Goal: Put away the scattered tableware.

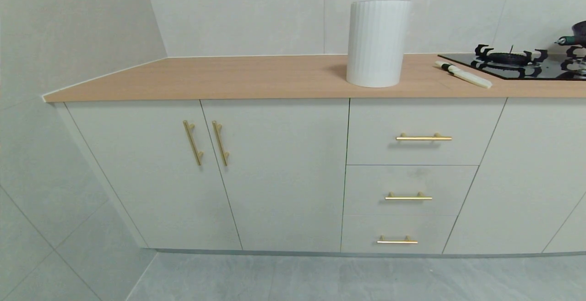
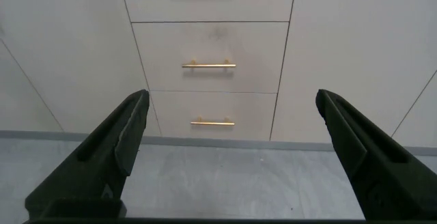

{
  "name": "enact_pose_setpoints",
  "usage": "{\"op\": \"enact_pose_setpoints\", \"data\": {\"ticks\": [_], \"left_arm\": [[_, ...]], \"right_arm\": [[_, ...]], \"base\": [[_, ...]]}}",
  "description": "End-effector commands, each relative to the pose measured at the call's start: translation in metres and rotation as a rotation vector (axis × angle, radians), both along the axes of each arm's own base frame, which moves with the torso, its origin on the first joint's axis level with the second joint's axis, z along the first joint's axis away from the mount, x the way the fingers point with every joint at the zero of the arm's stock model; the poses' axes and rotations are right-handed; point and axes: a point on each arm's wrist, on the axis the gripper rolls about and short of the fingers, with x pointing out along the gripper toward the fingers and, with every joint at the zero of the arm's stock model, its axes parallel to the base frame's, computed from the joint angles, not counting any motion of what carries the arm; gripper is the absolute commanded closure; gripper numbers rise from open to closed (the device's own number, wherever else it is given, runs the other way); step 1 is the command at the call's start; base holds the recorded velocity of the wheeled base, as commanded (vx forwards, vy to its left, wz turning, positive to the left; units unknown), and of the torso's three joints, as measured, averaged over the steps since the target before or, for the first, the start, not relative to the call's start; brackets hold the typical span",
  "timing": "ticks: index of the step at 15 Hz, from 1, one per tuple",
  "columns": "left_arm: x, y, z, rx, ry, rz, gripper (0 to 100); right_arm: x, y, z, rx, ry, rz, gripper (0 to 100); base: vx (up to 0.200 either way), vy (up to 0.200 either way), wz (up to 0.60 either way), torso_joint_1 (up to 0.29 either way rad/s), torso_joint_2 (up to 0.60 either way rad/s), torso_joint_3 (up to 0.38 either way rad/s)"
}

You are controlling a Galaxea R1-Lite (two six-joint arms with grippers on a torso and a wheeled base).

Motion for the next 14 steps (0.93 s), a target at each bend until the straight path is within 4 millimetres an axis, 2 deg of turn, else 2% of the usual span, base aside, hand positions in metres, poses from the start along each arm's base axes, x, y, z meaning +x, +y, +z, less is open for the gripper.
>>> {"op": "enact_pose_setpoints", "data": {"ticks": [1, 3, 14], "left_arm": [[0.0000, 0.0000, 0.0000, -0.001, 0.000, 0.001, 0], [0.0000, 0.0000, 0.0000, -0.001, 0.000, 0.001, 0], [0.0000, 0.0000, 0.0000, -0.001, 0.000, 0.001, 0]], "right_arm": [[0.0001, -0.0001, -0.0002, 0.000, 0.004, -0.003, 0], [0.0002, -0.0004, -0.0002, -0.004, 0.004, -0.018, 0], [0.0002, -0.0003, -0.0002, -0.006, 0.004, -0.015, 0]], "base": [[0.000, 0.000, 0.00, 0.000, 0.00, 0.000], [0.000, 0.000, 0.00, 0.000, 0.00, 0.000], [0.200, 0.000, 0.00, 0.004, 0.00, 0.002]]}}
